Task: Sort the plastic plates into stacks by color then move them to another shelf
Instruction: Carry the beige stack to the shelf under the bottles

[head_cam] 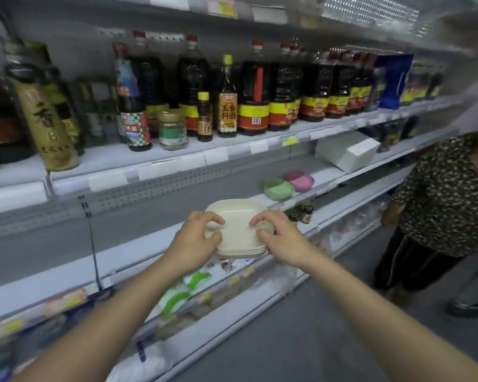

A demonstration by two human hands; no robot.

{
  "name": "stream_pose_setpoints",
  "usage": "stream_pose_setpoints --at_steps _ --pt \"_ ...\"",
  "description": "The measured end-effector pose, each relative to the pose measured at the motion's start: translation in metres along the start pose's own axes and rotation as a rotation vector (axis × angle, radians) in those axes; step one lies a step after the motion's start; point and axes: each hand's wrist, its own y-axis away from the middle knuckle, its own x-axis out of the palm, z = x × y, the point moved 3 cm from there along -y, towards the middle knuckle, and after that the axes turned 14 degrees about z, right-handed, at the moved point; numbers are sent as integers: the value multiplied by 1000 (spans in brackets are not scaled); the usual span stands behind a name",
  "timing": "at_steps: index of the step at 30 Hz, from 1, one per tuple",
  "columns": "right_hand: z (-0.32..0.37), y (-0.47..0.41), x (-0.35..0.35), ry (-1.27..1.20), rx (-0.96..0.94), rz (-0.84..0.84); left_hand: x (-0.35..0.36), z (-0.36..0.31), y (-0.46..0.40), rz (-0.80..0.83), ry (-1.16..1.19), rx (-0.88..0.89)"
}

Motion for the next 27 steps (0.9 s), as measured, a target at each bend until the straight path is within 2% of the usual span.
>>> stream_pose_setpoints --at_steps 8,20,27 --pt "-77 -79 -24 -15 23 77 32 29 -104 -6 -15 -67" --pt "-226 -281 -59 76 134 229 80 124 -344 38 47 -129" --pt "-306 -352 -50 151 188 385 114 162 -411 63 61 -287"
